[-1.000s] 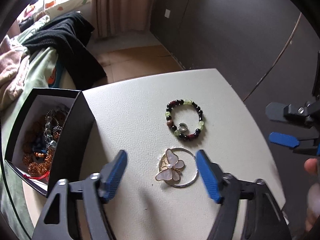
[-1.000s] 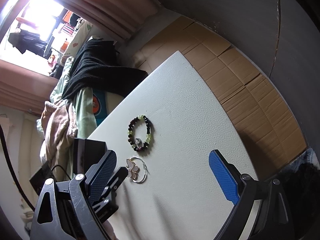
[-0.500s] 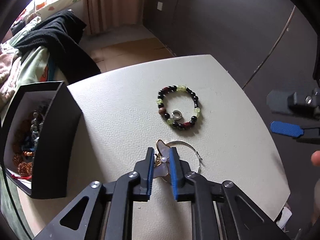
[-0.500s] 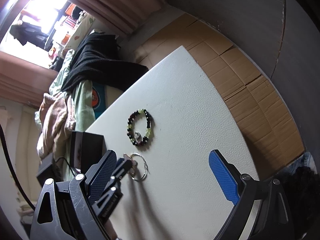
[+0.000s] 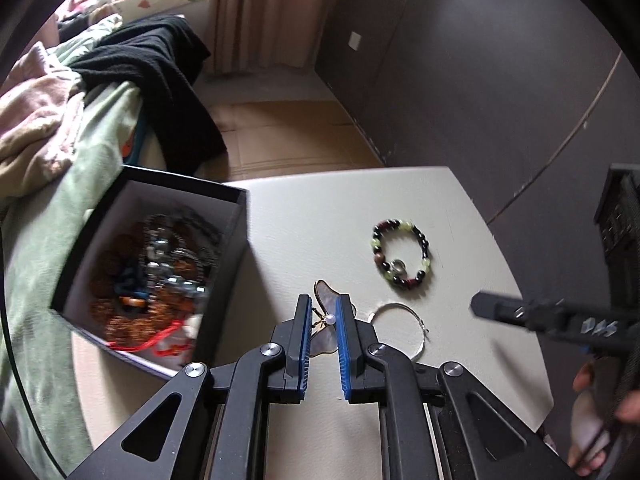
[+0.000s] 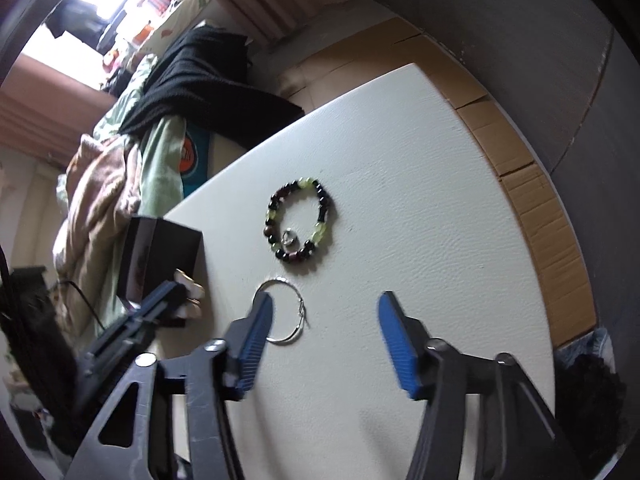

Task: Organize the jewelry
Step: 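Carry the butterfly pendant into the box with the left gripper while the right grasps the silver hoop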

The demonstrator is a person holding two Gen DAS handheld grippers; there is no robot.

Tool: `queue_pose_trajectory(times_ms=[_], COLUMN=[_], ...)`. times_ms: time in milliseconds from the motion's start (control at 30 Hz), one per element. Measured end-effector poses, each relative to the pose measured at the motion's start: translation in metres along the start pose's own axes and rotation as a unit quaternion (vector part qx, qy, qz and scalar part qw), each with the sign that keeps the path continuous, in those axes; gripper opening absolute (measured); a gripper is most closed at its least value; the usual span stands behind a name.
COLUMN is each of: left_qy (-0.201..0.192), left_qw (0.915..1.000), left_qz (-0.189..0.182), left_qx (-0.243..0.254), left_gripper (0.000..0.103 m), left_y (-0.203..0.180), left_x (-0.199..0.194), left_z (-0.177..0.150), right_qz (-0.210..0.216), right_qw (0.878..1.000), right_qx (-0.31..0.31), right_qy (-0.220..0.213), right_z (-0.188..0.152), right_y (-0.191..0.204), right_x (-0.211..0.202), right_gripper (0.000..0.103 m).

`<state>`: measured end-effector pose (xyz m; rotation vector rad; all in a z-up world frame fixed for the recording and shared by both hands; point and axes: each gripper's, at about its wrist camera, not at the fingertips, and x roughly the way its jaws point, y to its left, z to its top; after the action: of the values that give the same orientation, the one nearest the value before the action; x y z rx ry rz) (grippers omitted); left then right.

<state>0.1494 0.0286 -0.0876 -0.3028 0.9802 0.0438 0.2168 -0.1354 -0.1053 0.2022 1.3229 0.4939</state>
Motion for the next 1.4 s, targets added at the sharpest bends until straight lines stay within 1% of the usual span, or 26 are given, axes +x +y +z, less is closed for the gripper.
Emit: queue_pose_trajectory(times_ms=[100,167,300,400,467,567,733,833,867,900,1033,1067,1133,1233,1400], left_qy=[-0.008,-0.011,-0.019,-0.025,-0.028,-0.029,-0.034,-0.036,-0.039,-0.042,-0.049,-0.050,-0.051,-0.055,-0.062], left_qw=[0.9999,0.9998,0.9995,0.9991,0.9989,0.9984,0.9979,0.9977,0.9976,0.9974,0.9966,0.9964,0.9962,0.9957,0.9948], left_qz=[-0.001,-0.001,-0.003,-0.007,-0.008,-0.010,-0.007,-0.001,0.002,0.003,0.011,0.014,0.016,0.017,0.018], left_qx=[-0.009,-0.016,-0.026,-0.033,-0.038,-0.047,-0.056,-0.057,-0.057,-0.058,-0.066,-0.067,-0.069,-0.073,-0.080], left_gripper=[0.012,0.012,0.012,0.012,0.012,0.012,0.012,0.012,0.012,0.012,0.012,0.012,0.012,0.012,0.012], left_y=[0.008,0.012,0.020,0.028,0.033,0.040,0.049,0.053,0.054,0.055,0.060,0.061,0.062,0.064,0.068], left_x=[-0.009,-0.014,-0.022,-0.028,-0.031,-0.034,-0.038,-0.040,-0.042,-0.043,-0.046,-0.046,-0.046,-0.048,-0.051], left_z=[0.002,0.002,0.003,0.004,0.004,0.004,0.004,0.003,0.003,0.003,0.003,0.003,0.004,0.005,0.007], right_qz=[-0.012,-0.017,-0.037,-0.050,-0.068,-0.113,-0.156,-0.165,-0.168,-0.173,-0.190,-0.187,-0.168,-0.147,-0.098], right_qw=[1.000,0.999,0.998,0.997,0.995,0.989,0.979,0.976,0.975,0.973,0.965,0.966,0.971,0.975,0.985], right_qx=[-0.017,-0.027,-0.045,-0.058,-0.070,-0.096,-0.132,-0.145,-0.148,-0.154,-0.179,-0.179,-0.172,-0.163,-0.140], right_qy=[0.011,0.018,0.023,0.027,0.027,0.018,0.010,0.007,0.005,0.003,-0.001,-0.001,0.001,-0.013,-0.026], right_z=[-0.004,-0.006,-0.009,-0.011,-0.012,-0.017,-0.021,-0.024,-0.024,-0.025,-0.028,-0.028,-0.028,-0.025,-0.020], right_y=[0.009,0.014,0.025,0.032,0.038,0.046,0.057,0.058,0.059,0.061,0.067,0.067,0.065,0.063,0.058], right_x=[0.011,0.017,0.027,0.034,0.038,0.039,0.040,0.040,0.039,0.039,0.037,0.037,0.033,0.021,0.004], right_gripper=[0.038,0.027,0.026,0.021,0.017,0.010,0.009,0.009,0.007,0.005,0.004,0.004,0.004,0.004,0.004])
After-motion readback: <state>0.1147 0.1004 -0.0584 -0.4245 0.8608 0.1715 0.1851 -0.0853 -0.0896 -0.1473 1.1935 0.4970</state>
